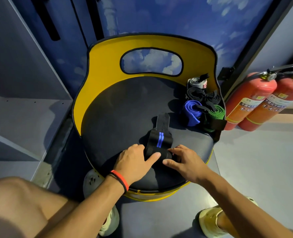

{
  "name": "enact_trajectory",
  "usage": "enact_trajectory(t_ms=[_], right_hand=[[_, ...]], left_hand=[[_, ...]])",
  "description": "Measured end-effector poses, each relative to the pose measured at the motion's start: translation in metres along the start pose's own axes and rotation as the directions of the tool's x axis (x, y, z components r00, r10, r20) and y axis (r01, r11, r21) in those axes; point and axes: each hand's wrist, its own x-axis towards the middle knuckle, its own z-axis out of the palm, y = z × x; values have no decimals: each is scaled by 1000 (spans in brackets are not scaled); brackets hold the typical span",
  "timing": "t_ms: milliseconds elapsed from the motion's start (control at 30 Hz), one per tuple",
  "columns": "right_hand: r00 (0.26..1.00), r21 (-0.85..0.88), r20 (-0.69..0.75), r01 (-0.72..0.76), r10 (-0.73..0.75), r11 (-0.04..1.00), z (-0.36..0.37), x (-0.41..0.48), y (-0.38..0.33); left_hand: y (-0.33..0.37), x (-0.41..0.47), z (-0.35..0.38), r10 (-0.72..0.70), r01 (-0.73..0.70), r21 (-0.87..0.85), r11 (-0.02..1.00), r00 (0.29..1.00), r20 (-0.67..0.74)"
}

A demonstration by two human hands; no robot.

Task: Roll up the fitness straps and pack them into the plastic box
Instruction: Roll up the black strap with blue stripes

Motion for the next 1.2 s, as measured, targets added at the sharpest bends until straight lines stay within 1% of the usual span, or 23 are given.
enact_trajectory(t_ms=[67,167,300,333,367,433,500,533,633,700,767,867,900,933,1000,1033,1100,1200], right_hand=[[1000,25,7,-24,24,999,1,0,-1],[999,91,4,-51,51,995,2,-3,-1],[991,273,-40,-115,131,955,2,-6,3],[989,293,-46,-124,144,948,1,-6,3],[989,272,-49,-119,137,955,0,-5,2],[993,123,-88,-62,74,990,1,-4,1],[978,-57,-193,72,-82,996,10,-4,2],[960,-118,-239,120,-146,986,16,-5,3],[913,-170,-358,144,-197,975,27,-9,5],[893,-264,-358,184,-273,947,26,-7,5],[880,-375,-300,245,-368,894,24,-3,5],[867,-426,-265,288,-423,858,22,3,4],[860,-428,-269,297,-434,854,21,4,4],[853,-428,-271,308,-446,850,20,5,4],[847,-428,-263,327,-462,843,18,5,6],[847,-426,-254,334,-466,840,17,6,6],[854,-422,-235,339,-463,840,15,7,7],[872,-423,-209,327,-442,845,9,10,6]], left_hand=[[-3,2,-2,5,-6,19,1000,999,40],[-5,6,-7,-2,4,-29,1000,998,64],[-1,5,-10,-45,55,-109,993,994,96],[-1,5,-10,-66,79,-126,989,992,105],[-1,6,-9,-89,105,-143,984,989,115],[-2,11,-7,-143,168,-173,971,978,150],[-4,20,-5,-188,223,-193,956,964,186],[-4,23,-4,-203,241,-195,951,959,198],[-3,35,-3,-230,272,-190,943,949,214],[0,40,-4,-263,306,-194,932,940,219],[4,43,-6,-297,348,-224,910,926,234],[5,50,-13,-316,398,-232,888,893,320],[2,54,-14,-321,403,-238,884,892,318],[-2,59,-16,-332,404,-264,876,902,277],[-9,72,-13,-326,348,-371,861,937,123],[-10,79,-11,-307,308,-431,848,949,73],[-5,87,-10,-268,254,-517,818,962,50],[1,99,-10,-246,187,-511,839,968,-51]])
